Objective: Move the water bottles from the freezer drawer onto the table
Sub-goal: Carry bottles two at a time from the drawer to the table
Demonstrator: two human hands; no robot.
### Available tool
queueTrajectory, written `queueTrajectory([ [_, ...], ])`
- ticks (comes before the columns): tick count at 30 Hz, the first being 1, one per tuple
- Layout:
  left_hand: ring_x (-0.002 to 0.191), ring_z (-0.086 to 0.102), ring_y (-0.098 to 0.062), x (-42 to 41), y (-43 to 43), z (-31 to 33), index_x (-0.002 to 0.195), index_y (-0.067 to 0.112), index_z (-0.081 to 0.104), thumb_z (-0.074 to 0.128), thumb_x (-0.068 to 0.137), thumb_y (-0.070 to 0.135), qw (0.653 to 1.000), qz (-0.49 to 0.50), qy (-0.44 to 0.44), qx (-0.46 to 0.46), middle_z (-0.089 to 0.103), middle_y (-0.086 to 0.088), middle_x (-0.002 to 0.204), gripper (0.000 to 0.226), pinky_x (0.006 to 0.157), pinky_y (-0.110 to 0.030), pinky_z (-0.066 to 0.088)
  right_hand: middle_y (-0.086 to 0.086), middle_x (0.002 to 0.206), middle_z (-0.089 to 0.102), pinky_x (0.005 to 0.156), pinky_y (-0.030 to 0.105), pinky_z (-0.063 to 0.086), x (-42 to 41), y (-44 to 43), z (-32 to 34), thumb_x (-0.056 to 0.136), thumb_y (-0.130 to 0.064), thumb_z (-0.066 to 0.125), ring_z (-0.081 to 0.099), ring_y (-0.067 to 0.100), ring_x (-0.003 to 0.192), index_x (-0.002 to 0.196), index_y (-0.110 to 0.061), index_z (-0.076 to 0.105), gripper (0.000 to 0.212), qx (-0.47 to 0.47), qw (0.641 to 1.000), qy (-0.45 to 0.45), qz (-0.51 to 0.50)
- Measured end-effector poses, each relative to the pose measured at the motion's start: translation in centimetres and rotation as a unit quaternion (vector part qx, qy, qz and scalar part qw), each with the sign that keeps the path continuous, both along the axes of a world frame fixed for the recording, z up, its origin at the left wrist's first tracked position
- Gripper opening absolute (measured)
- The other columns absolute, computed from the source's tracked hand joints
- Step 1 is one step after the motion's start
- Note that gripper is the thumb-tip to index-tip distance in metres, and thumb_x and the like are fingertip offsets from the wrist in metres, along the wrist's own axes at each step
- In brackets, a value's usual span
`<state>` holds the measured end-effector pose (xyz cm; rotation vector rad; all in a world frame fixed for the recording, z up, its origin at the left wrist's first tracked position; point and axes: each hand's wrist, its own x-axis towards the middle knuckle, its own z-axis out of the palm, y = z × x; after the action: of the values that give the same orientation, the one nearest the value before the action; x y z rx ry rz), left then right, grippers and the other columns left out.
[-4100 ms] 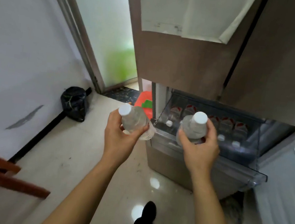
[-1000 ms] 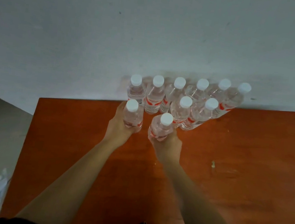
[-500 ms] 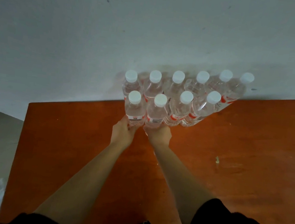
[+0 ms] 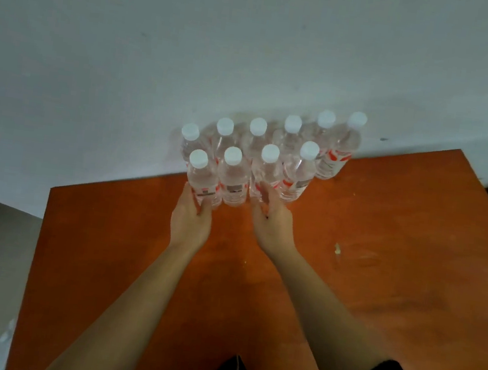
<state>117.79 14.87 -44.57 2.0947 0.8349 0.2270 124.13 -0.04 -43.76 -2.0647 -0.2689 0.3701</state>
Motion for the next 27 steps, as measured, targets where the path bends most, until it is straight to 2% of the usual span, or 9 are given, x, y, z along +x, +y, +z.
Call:
queueTrajectory([
  [3, 0.146, 0.032, -0.024, -1.0, -3.4, 2.1, 0.156, 0.028, 0.02, 0.044, 0.103, 0.039, 0.998, -0.007, -0.037, 0.059, 0.032, 0.002, 0.16, 0.059, 0.112, -0.04, 0.031, 0.002, 0.153, 0.044, 0.112, 0.034, 0.039, -1.1, -4.7, 1.8, 0.105, -0.038, 0.043, 0.038, 0.018, 0.142, 0.15, -0.019, 0.038, 0.049, -0.039, 0.993, -0.11, -0.018],
  [5, 0.151, 0.018, -0.024, -1.4, -6.4, 3.7, 0.158, 0.023, 0.013, 0.038, 0.104, 0.044, 0.993, -0.048, -0.051, 0.099, 0.019, -0.001, 0.165, 0.064, 0.12, -0.049, 0.024, 0.003, 0.158, 0.035, 0.116, 0.037, 0.034, -2.1, -8.5, 3.0, 0.105, -0.042, 0.043, 0.029, 0.018, 0.147, 0.153, -0.02, 0.034, 0.053, -0.065, 0.983, -0.162, -0.047],
  [8, 0.154, 0.003, -0.019, -1.7, -13.4, 7.1, 0.159, 0.025, 0.007, 0.026, 0.103, 0.055, 0.973, -0.158, -0.087, 0.144, 0.006, -0.001, 0.167, 0.067, 0.123, -0.045, 0.012, 0.008, 0.164, 0.022, 0.118, 0.041, 0.027, -4.7, -16.2, 5.7, 0.104, -0.049, 0.041, 0.019, 0.024, 0.151, 0.156, -0.021, 0.028, 0.06, -0.113, 0.957, -0.237, -0.125],
  [11, 0.153, -0.007, -0.014, -2.3, -22.3, 11.0, 0.159, 0.031, 0.006, 0.021, 0.1, 0.059, 0.938, -0.256, -0.138, 0.191, -0.001, 0.002, 0.168, 0.067, 0.123, -0.04, 0.001, 0.007, 0.167, 0.009, 0.123, 0.047, 0.018, -7.9, -25.3, 8.4, 0.103, -0.058, 0.035, 0.005, 0.024, 0.154, 0.158, -0.026, 0.019, 0.066, -0.171, 0.922, -0.277, -0.21],
  [13, 0.153, -0.009, -0.013, -3.6, -29.3, 13.4, 0.159, 0.029, 0.009, 0.022, 0.1, 0.059, 0.914, -0.307, -0.162, 0.213, -0.002, 0.001, 0.167, 0.068, 0.123, -0.039, -0.002, 0.007, 0.168, 0.004, 0.124, 0.047, 0.011, -11.2, -32.6, 10.2, 0.102, -0.061, 0.031, -0.001, 0.023, 0.155, 0.159, -0.027, 0.014, 0.068, -0.204, 0.897, -0.287, -0.266],
  [16, 0.153, -0.01, -0.015, -6.4, -39.8, 15.7, 0.159, 0.024, 0.011, 0.024, 0.1, 0.056, 0.877, -0.371, -0.202, 0.23, -0.002, -0.003, 0.167, 0.069, 0.124, -0.041, 0.0, 0.008, 0.168, 0.004, 0.125, 0.046, 0.008, -17.1, -43.5, 11.9, 0.1, -0.064, 0.027, -0.001, 0.024, 0.154, 0.159, -0.026, 0.015, 0.071, -0.238, 0.858, -0.29, -0.35],
  [20, 0.153, -0.014, -0.019, -11.3, -53.5, 17.1, 0.159, 0.026, 0.003, 0.021, 0.1, 0.058, 0.818, -0.475, -0.212, 0.246, -0.008, -0.005, 0.167, 0.07, 0.124, -0.046, 0.001, 0.007, 0.167, -0.007, 0.124, 0.046, -0.002, -25.5, -57.1, 12.9, 0.098, -0.066, 0.025, -0.012, 0.023, 0.154, 0.16, -0.029, 0.006, 0.075, -0.288, 0.812, -0.247, -0.444],
  [24, 0.152, -0.018, -0.021, -15.7, -65.1, 18.0, 0.158, 0.03, 0.0, 0.021, 0.098, 0.06, 0.763, -0.553, -0.207, 0.263, -0.013, -0.004, 0.166, 0.071, 0.124, -0.047, -0.001, 0.01, 0.167, -0.004, 0.123, 0.054, 0.004, -33.0, -67.8, 13.9, 0.096, -0.067, 0.027, -0.008, 0.028, 0.154, 0.16, -0.027, 0.006, 0.078, -0.301, 0.754, -0.22, -0.54],
  [27, 0.151, -0.019, -0.021, -17.2, -71.9, 18.1, 0.159, 0.03, 0.0, 0.017, 0.097, 0.063, 0.728, -0.588, -0.215, 0.278, -0.015, -0.002, 0.166, 0.073, 0.124, -0.047, -0.002, 0.01, 0.167, -0.007, 0.123, 0.054, 0.002, -37.1, -73.8, 13.7, 0.095, -0.067, 0.031, -0.01, 0.029, 0.154, 0.16, -0.028, 0.004, 0.08, -0.312, 0.721, -0.198, -0.586],
])
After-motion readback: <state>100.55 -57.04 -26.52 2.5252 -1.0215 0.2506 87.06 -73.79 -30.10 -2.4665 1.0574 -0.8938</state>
